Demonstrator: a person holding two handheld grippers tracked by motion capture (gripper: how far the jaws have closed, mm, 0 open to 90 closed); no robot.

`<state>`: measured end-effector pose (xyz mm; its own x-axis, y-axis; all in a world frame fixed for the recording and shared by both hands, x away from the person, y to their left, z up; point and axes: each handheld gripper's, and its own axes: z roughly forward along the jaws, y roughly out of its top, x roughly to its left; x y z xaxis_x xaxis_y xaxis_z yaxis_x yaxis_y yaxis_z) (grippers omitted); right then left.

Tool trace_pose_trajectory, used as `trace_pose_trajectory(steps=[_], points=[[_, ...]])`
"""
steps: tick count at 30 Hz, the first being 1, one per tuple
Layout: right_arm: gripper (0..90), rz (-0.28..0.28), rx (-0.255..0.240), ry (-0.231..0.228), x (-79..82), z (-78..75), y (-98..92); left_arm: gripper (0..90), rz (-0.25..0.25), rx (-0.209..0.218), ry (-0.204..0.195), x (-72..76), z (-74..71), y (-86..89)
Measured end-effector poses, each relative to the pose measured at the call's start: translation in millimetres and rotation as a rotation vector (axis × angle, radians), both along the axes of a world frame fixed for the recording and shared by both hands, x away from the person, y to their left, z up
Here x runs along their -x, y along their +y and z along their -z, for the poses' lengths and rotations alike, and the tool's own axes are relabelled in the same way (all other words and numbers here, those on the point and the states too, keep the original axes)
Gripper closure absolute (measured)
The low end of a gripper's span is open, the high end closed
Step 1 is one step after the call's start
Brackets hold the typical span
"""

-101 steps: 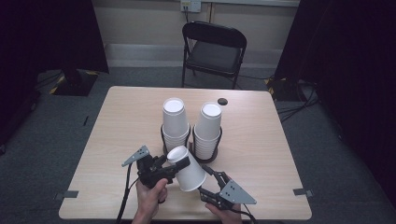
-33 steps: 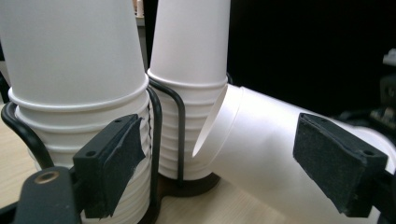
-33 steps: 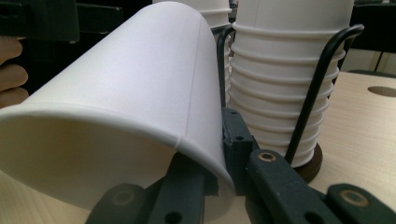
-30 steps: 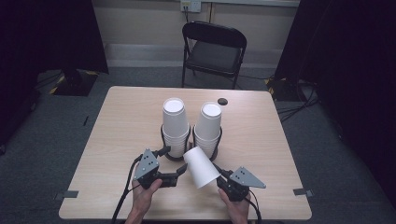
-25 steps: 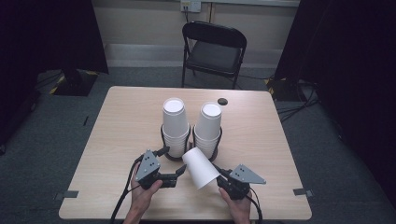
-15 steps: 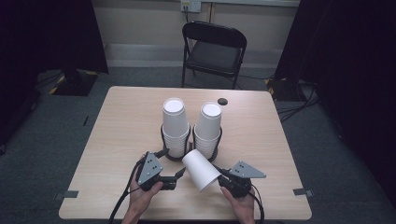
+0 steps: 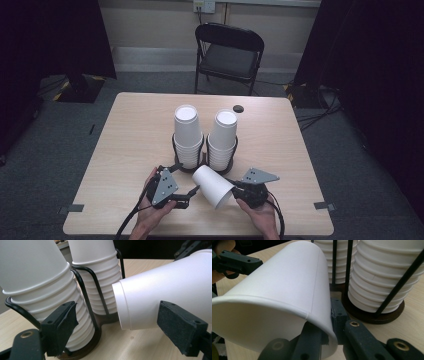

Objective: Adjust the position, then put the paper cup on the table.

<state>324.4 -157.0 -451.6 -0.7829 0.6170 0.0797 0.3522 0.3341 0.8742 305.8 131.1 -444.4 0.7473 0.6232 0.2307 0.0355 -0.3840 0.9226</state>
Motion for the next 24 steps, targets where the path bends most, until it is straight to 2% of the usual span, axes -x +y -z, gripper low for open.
trace_pose_trajectory(steps=[5, 8, 9, 12, 13, 14, 16, 17, 20, 21, 24], points=[[86.5, -0.023, 0.049, 0.036, -5.1, -4.2, 1.9, 15.8, 0.026, -0.023, 0.009, 0.4, 2.6, -0.1], [86.6, -0.037, 0.068, 0.056, -8.0, -6.8, 1.9, 15.8, 0.039, -0.065, 0.002, -0.9, 3.4, -1.5], [86.5, -0.045, 0.076, 0.076, -10.9, -7.5, 1.9, 15.7, 0.046, -0.075, 0.005, -2.1, 4.3, -2.7], [86.5, -0.057, 0.077, 0.095, -14.5, -7.3, 2.3, 15.5, 0.052, -0.074, 0.006, -2.8, 5.2, -6.4], [86.5, -0.064, 0.088, 0.109, -16.7, -8.0, 3.1, 15.5, 0.055, -0.107, -0.005, -1.2, 5.2, -11.0], [86.5, -0.064, 0.088, 0.109, -16.7, -8.0, 3.1, 15.3, 0.055, -0.107, -0.005, -1.2, 5.2, -11.0], [86.5, -0.074, 0.109, 0.121, -18.4, -9.5, 3.8, 15.4, 0.085, -0.140, -0.011, 0.7, 4.8, -13.7], [86.5, -0.085, 0.105, 0.133, -21.6, -11.1, 2.8, 15.4, 0.090, -0.153, -0.015, 1.4, 4.9, -15.8], [86.6, -0.085, 0.112, 0.142, -24.9, -12.5, 2.5, 15.4, 0.105, -0.175, -0.021, 1.8, 5.2, -17.7], [86.6, -0.095, 0.125, 0.155, -27.9, -14.4, 3.1, 15.5, 0.120, -0.207, -0.043, 3.6, 6.4, -20.1], [86.6, -0.106, 0.147, 0.173, -30.6, -16.2, 4.6, 15.5, 0.141, -0.223, -0.058, 5.4, 7.4, -23.1]])
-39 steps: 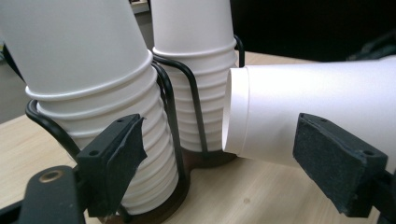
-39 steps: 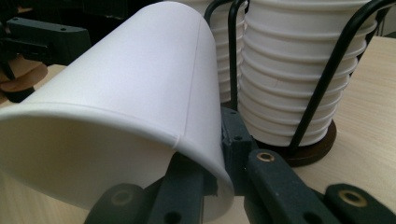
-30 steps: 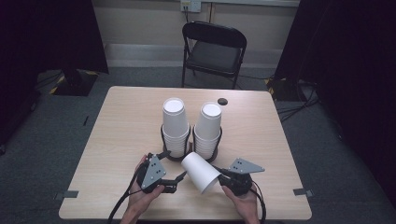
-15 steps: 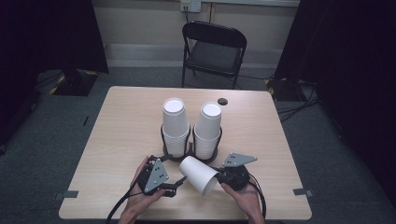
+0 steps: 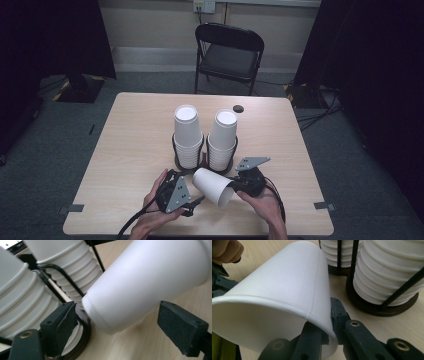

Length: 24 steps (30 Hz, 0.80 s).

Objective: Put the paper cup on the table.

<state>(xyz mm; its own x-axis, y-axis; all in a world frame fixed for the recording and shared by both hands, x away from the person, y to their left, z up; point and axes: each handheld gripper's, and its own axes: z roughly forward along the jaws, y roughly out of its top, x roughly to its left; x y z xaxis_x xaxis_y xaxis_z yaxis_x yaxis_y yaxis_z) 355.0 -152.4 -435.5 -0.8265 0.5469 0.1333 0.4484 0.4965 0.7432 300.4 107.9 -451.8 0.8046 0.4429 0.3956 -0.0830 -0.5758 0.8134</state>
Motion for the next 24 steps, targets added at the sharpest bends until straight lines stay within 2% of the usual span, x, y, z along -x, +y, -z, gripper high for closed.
trace_pose_trajectory(steps=[4, 6, 10, 11, 14, 16, 17, 18, 19, 24], points=[[86.6, -0.018, 0.015, 0.019, -3.8, -4.7, 3.7, 15.6, 0.029, -0.030, -0.035, 3.4, 1.0, -8.3], [86.6, -0.019, 0.019, 0.025, -5.3, -6.7, 4.8, 15.3, 0.029, -0.067, -0.059, 5.7, 0.9, -10.0], [86.6, -0.031, 0.036, 0.068, -9.2, -7.6, 7.6, 15.3, 0.032, -0.084, -0.075, 7.6, 3.1, -11.9], [86.6, -0.035, 0.051, 0.089, -11.0, -7.7, 10.2, 15.6, 0.028, -0.126, -0.091, 7.7, 3.9, -13.6], [86.6, -0.035, 0.057, 0.105, -13.2, -7.3, 12.3, 15.1, 0.035, -0.138, -0.094, 6.8, 5.3, -15.9], [86.6, -0.037, 0.072, 0.122, -15.5, -6.7, 13.9, 13.9, 0.043, -0.140, -0.079, 5.2, 6.2, -20.2], [86.6, -0.041, 0.089, 0.129, -16.7, -6.3, 17.9, 7.1, 0.055, -0.150, -0.069, 4.0, 5.2, -23.4], [86.6, -0.041, 0.089, 0.129, -16.7, -6.3, 17.9, 7.1, 0.065, -0.147, -0.068, 3.9, 5.1, -26.6], [86.6, -0.045, 0.093, 0.138, -17.9, -6.7, 20.9, 3.4, 0.072, -0.173, -0.089, 4.8, 4.7, -34.4], [86.6, -0.045, 0.080, 0.159, -18.5, -7.0, 22.3, 1.1, 0.080, -0.189, -0.110, 5.8, 3.2, -40.3]])
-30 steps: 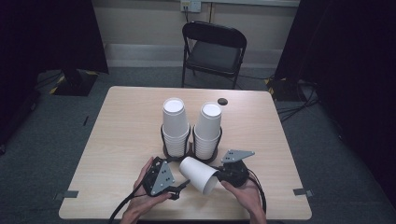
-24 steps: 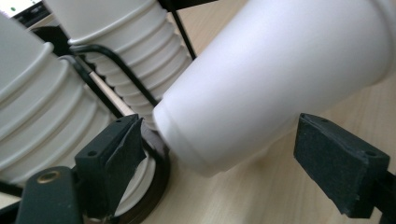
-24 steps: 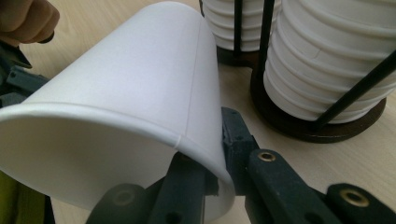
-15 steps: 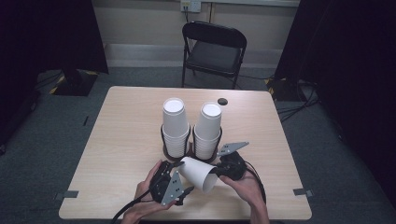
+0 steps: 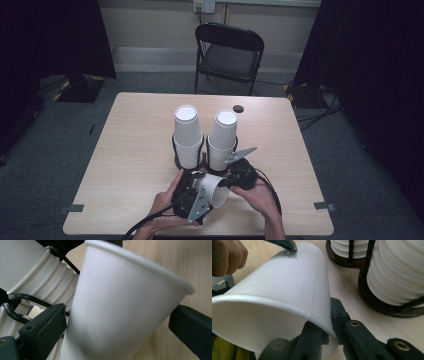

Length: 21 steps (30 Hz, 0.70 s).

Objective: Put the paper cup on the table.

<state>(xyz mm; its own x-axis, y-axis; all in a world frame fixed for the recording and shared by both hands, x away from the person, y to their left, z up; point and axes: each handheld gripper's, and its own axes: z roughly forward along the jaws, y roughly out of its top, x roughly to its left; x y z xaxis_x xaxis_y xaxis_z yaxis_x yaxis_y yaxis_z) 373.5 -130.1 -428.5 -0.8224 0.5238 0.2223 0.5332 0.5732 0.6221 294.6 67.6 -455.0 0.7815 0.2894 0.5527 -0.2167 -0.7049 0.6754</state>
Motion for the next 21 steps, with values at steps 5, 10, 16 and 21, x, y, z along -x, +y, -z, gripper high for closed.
trace_pose_trajectory(steps=[5, 10, 16, 21], points=[[86.6, -0.012, -0.013, 0.027, 0.6, 0.4, 6.6, 0.0, 0.006, -0.013, -0.019, 2.2, 0.9, -9.1], [86.7, -0.006, -0.024, 0.023, 1.5, -1.1, 8.1, 1.1, -0.005, 0.003, -0.021, 1.9, 0.7, -9.7], [86.7, 0.002, -0.049, 0.041, -0.8, -0.4, 7.6, 3.7, 0.009, 0.011, -0.016, 1.9, -1.2, -9.8], [87.2, 0.004, -0.042, 0.047, -1.3, 1.6, 9.9, 6.9, 0.034, 0.041, -0.014, 3.9, -2.7, -10.9]])
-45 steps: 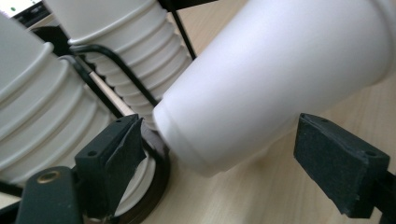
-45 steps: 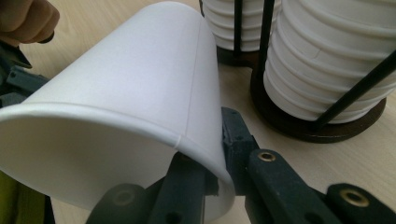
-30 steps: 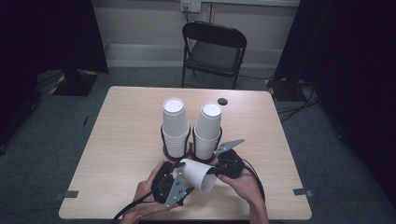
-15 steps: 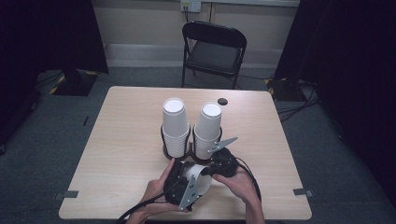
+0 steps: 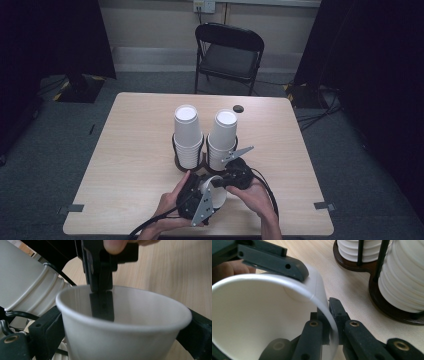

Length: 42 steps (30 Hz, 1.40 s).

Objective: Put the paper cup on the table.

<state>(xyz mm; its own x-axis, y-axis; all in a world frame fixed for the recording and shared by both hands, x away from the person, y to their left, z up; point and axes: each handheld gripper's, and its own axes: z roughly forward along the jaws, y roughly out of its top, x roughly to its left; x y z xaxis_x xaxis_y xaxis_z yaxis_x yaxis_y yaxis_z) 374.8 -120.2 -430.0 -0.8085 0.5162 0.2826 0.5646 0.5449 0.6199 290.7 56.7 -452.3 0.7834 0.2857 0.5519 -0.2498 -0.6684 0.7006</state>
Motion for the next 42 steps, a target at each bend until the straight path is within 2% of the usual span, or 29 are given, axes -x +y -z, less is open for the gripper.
trace_pose_trajectory(steps=[4, 8, 10, 15, 16, 19, 20, 22, 27, 29, 31, 32, 34, 36, 40, 42], points=[[87.2, 0.003, -0.003, 0.008, -0.4, 0.4, 1.0, 6.7, -0.003, -0.007, -0.004, 0.0, 0.6, 0.0], [87.7, 0.003, -0.010, 0.014, 0.0, 0.8, 1.4, 6.8, -0.011, 0.007, -0.006, 0.1, 1.7, -0.7], [87.7, -0.015, -0.005, 0.009, 1.9, 0.5, 2.7, 7.0, -0.004, 0.024, 0.005, 0.0, 2.6, 0.3], [87.7, -0.007, -0.022, 0.004, 1.7, -0.1, 2.5, 7.3, -0.013, 0.026, 0.002, -0.8, 1.5, 0.7], [87.6, -0.003, -0.024, 0.002, 2.1, -0.2, 2.7, 7.4, -0.011, 0.029, 0.016, -1.7, 2.2, 0.2], [86.7, -0.012, -0.029, -0.002, 2.9, -0.6, 3.6, 7.8, -0.016, 0.030, 0.025, -1.5, 3.3, -1.3], [85.9, -0.009, -0.024, -0.005, 3.3, -0.5, 4.6, 8.4, -0.021, 0.043, 0.044, -2.0, 2.3, -0.2], [85.8, -0.009, -0.033, -0.001, 3.4, 0.0, 4.5, 8.9, -0.018, 0.056, 0.052, -2.0, 2.0, 0.9], [82.9, 0.018, -0.061, -0.006, 2.4, -1.3, 1.0, 10.6, -0.044, 0.070, 0.045, -3.1, 0.5, 3.0], [80.0, 0.036, -0.066, -0.024, 3.0, -1.5, -0.2, 10.7, -0.053, 0.096, 0.051, -3.4, 0.1, 5.5], [75.9, 0.052, -0.094, -0.035, 3.9, -0.9, -2.0, 10.7, -0.062, 0.132, 0.060, -3.8, 0.2, 8.3], [75.9, 0.052, -0.094, -0.035, 3.9, -0.9, -2.0, 10.7, -0.066, 0.130, 0.066, -4.2, -0.7, 10.9], [72.9, 0.059, -0.119, -0.035, 5.0, -0.2, -4.6, 10.7, -0.073, 0.169, 0.087, -5.1, 0.2, 13.6], [69.9, 0.070, -0.139, -0.057, 7.6, 0.9, -7.1, 10.7, -0.093, 0.176, 0.088, -7.4, 0.9, 15.5], [64.2, 0.074, -0.146, -0.083, 10.1, 1.5, -9.1, 10.7, -0.110, 0.225, 0.129, -13.3, 0.8, 19.5], [60.1, 0.091, -0.185, -0.112, 13.6, 1.4, -13.3, 10.8, -0.109, 0.249, 0.145, -15.5, 0.1, 22.1]])
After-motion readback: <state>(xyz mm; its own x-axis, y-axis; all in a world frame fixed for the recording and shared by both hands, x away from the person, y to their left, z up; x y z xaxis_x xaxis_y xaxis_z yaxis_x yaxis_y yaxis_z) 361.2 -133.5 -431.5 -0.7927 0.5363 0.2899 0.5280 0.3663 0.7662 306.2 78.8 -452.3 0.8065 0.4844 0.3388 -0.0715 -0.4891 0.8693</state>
